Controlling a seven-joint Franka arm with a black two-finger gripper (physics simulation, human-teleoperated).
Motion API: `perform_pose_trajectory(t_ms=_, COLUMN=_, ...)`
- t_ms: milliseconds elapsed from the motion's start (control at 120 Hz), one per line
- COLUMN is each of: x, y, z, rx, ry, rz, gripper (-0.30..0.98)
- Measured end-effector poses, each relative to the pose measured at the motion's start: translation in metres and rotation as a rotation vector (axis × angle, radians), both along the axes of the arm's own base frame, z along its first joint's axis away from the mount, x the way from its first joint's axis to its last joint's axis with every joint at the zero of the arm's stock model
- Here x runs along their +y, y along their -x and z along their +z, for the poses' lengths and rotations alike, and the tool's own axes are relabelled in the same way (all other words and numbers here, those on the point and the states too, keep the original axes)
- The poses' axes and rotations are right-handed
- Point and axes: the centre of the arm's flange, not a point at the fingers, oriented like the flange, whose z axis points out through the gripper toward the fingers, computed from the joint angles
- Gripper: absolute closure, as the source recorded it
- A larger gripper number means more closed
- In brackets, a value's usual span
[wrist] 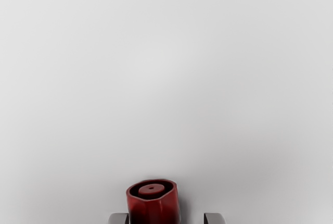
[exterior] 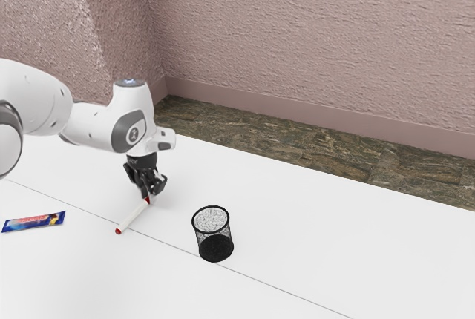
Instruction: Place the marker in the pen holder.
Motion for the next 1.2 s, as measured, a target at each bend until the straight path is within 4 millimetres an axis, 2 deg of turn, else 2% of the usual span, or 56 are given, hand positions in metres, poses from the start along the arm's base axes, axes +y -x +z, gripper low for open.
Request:
perform_pose_trajectory(t_ms=442, x=0.000, y=0.001, z=-0.009, rx=0.007, ry=0.009, rz=0.003, gripper=0.65)
perform_pose_trajectory(t_ms=650, x=0.000, y=0.000, z=0.000, rx=-0.007, ry=-0.001, rz=0.002, gripper=0.75)
perform_pose_trajectory(t_ms=800, x=-0.010, y=-0.005, z=0.040, rx=-0.071, ry=-0.011, rz=-0.010, gripper=0.77)
perform_pose_trajectory(t_ms=933, x=-0.034, y=-0.008, z=0.081, rx=-0.133, ry=-0.014, rz=-0.042, gripper=0.78)
perform_pose_trajectory(t_ms=1042, x=-0.074, y=-0.009, z=0.129, rx=-0.208, ry=-0.002, rz=-0.093, gripper=0.79)
perform_pose_trajectory(t_ms=1142, x=-0.130, y=-0.001, z=0.181, rx=-0.289, ry=0.041, rz=-0.156, gripper=0.79)
perform_pose_trajectory(t_ms=1200, x=-0.161, y=0.007, z=0.201, rx=-0.317, ry=0.079, rz=-0.185, gripper=0.79)
